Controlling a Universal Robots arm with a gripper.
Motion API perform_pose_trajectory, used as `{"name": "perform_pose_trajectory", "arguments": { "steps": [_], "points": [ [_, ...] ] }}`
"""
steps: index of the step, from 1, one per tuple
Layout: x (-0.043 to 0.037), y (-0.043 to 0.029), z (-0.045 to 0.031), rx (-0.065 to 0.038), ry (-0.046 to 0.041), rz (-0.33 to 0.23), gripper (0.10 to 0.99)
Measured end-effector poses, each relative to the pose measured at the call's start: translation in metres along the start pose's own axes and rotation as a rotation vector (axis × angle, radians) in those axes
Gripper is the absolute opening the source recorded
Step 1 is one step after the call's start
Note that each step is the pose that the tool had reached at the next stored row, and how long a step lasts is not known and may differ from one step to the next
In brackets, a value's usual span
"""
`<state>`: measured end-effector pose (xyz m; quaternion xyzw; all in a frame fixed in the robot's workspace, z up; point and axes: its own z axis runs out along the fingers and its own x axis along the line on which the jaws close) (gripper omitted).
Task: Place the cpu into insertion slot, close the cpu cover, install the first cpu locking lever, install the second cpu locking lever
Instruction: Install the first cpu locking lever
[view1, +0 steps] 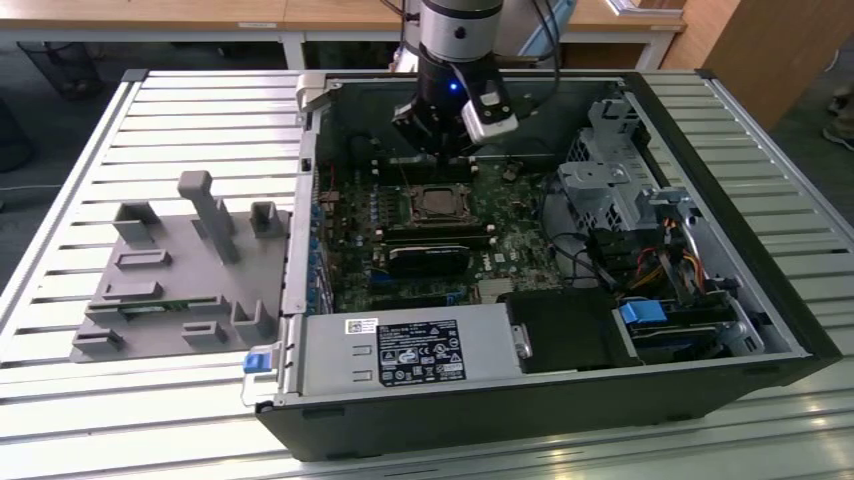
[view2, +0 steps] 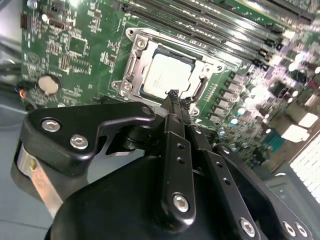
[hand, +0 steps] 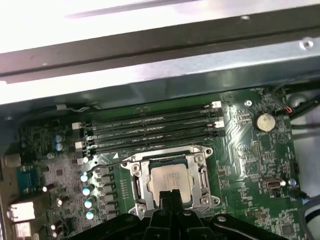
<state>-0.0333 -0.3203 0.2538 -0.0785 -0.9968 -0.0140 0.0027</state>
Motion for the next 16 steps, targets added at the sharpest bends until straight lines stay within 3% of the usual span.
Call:
{"name": "perform_pose_trajectory", "arguments": {
  "steps": [6, 16],
  "points": [
    [0.0020, -0.0003, 0.0002, 0.000, 0.0018, -0.068, 0.122],
    [0.0275, -0.0043, 0.0001, 0.000, 0.0002, -0.068, 0.122]
  ]
}}
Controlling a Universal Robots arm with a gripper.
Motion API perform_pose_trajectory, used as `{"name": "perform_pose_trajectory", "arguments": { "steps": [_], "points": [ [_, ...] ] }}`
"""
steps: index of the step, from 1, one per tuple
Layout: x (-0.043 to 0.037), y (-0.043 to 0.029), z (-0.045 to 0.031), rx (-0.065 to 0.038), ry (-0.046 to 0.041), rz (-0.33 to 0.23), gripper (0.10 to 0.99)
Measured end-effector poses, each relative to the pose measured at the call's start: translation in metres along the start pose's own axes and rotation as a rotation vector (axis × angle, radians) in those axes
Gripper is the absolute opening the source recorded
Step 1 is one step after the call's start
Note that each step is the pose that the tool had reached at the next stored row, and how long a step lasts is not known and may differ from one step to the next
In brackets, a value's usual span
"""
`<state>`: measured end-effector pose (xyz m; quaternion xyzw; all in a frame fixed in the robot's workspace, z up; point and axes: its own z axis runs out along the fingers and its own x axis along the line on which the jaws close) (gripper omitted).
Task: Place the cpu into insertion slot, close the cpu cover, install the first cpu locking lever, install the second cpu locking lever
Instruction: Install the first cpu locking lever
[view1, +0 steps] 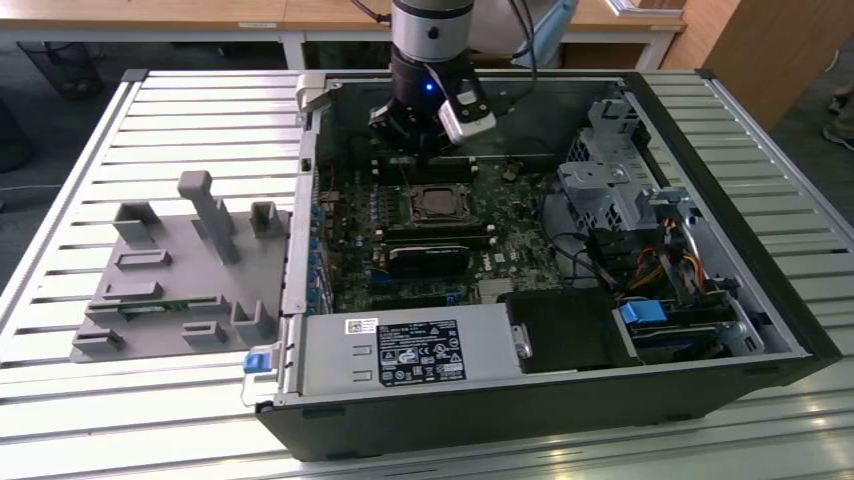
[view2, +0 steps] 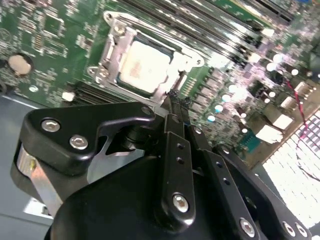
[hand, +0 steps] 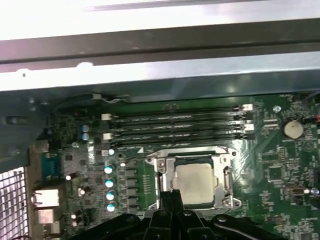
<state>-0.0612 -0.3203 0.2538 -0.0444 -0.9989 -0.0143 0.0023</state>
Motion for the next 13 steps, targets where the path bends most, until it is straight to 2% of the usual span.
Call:
{"name": "perform_pose_trajectory", "arguments": {
  "steps": [7, 13],
  "points": [
    [0.0165, -0.0013, -0.0037, -0.002, -0.0046, 0.000, 0.122],
    [0.0264, -0.0005, -0.0046, -0.002, -0.0057, -0.001, 0.122]
  ]
}}
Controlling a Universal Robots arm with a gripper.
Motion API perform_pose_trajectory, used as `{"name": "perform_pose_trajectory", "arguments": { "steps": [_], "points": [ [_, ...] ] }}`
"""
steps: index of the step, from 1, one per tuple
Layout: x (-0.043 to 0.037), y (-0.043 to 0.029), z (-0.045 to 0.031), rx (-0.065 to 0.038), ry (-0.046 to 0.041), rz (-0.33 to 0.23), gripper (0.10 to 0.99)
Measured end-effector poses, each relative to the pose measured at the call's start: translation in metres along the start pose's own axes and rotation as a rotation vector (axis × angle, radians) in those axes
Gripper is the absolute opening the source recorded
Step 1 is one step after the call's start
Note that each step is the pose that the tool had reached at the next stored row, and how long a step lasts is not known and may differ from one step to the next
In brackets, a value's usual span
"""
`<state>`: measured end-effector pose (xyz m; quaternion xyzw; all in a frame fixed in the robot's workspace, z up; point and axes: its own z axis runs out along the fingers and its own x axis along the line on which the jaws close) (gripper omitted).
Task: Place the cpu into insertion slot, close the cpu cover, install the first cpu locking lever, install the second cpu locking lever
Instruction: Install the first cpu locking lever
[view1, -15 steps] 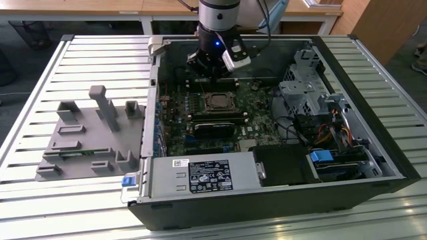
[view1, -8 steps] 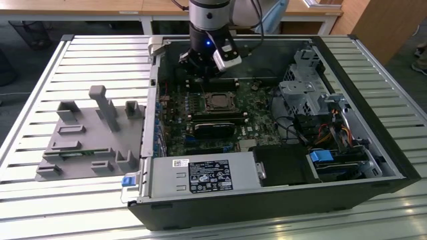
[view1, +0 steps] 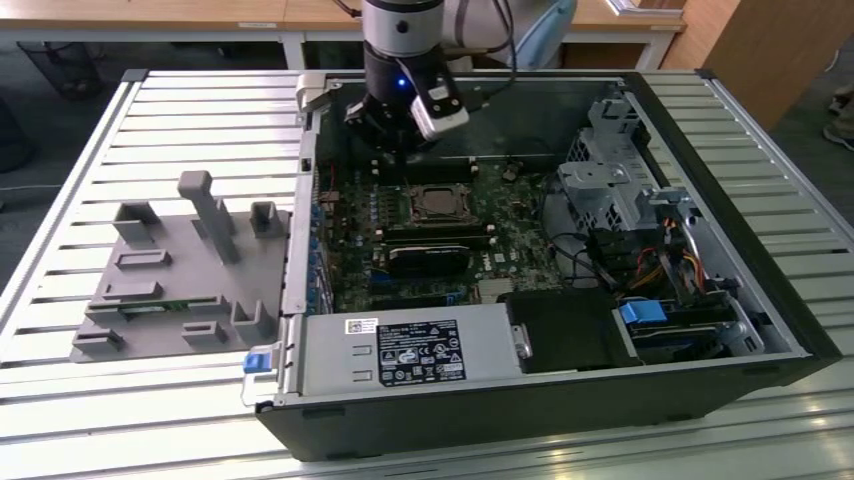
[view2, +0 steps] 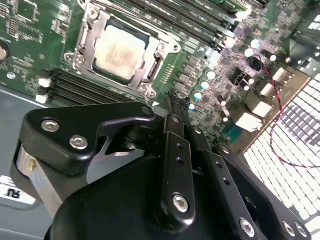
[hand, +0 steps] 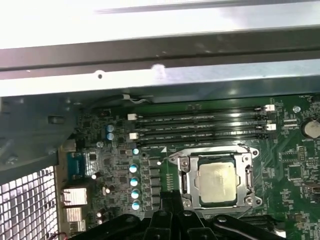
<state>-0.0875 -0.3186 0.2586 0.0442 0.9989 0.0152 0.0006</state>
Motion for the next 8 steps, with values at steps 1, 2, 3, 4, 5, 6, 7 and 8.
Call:
{"name": "perform_pose_trajectory", "arguments": {
  "steps": [1, 2, 3, 4, 5, 6, 7, 8],
  "points": [
    [0.0014, 0.0004, 0.0000, 0.000, 0.0000, 0.000, 0.122],
    [0.0028, 0.0007, 0.0000, 0.000, -0.0002, 0.000, 0.122],
    [0.0045, 0.0010, 0.0000, 0.000, -0.0003, -0.001, 0.122],
    [0.0062, 0.0011, 0.0001, 0.000, -0.0004, -0.001, 0.122],
    [0.0081, 0.0012, 0.0000, 0.000, -0.0004, -0.001, 0.122],
    [0.0101, 0.0012, 0.0001, 0.000, -0.0006, -0.001, 0.122],
    [0.0118, 0.0014, 0.0001, 0.000, -0.0007, -0.001, 0.122],
    [0.0133, 0.0017, 0.0001, 0.000, -0.0007, -0.002, 0.122]
  ]
}}
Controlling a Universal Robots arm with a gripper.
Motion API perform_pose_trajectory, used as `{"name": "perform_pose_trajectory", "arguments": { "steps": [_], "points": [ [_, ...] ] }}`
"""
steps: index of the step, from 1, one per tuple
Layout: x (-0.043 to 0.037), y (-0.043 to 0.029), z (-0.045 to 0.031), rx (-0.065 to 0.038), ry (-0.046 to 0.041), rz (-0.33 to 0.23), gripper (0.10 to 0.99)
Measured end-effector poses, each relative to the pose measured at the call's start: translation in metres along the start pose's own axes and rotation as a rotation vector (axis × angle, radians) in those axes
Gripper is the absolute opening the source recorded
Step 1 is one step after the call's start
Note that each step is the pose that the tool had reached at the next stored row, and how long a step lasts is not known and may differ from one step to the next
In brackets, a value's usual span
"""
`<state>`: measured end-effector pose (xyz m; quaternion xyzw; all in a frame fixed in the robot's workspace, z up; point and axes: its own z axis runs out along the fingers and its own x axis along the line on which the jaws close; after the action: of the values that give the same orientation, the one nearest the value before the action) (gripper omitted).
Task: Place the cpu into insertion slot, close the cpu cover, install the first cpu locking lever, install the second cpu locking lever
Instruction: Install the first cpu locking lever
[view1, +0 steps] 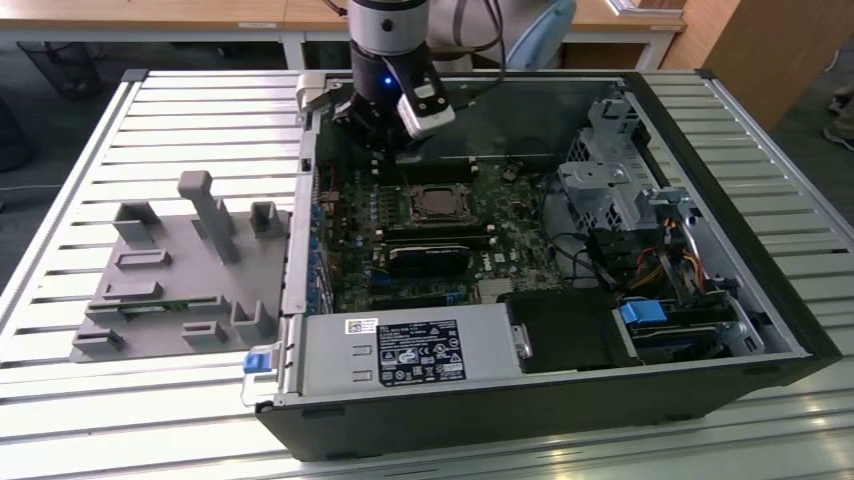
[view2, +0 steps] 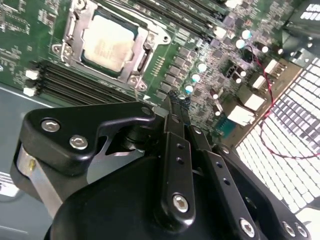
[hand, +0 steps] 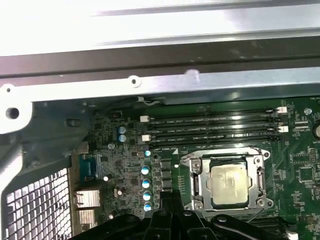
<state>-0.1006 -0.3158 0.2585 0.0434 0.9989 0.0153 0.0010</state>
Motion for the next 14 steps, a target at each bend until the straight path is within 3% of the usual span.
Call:
{"name": "perform_pose_trajectory", "arguments": {
  "steps": [3, 14],
  "points": [
    [0.0021, 0.0022, 0.0001, 0.000, 0.0001, -0.001, 0.122],
    [0.0048, 0.0216, 0.0040, 0.000, 0.0003, -0.010, 0.122]
  ]
}}
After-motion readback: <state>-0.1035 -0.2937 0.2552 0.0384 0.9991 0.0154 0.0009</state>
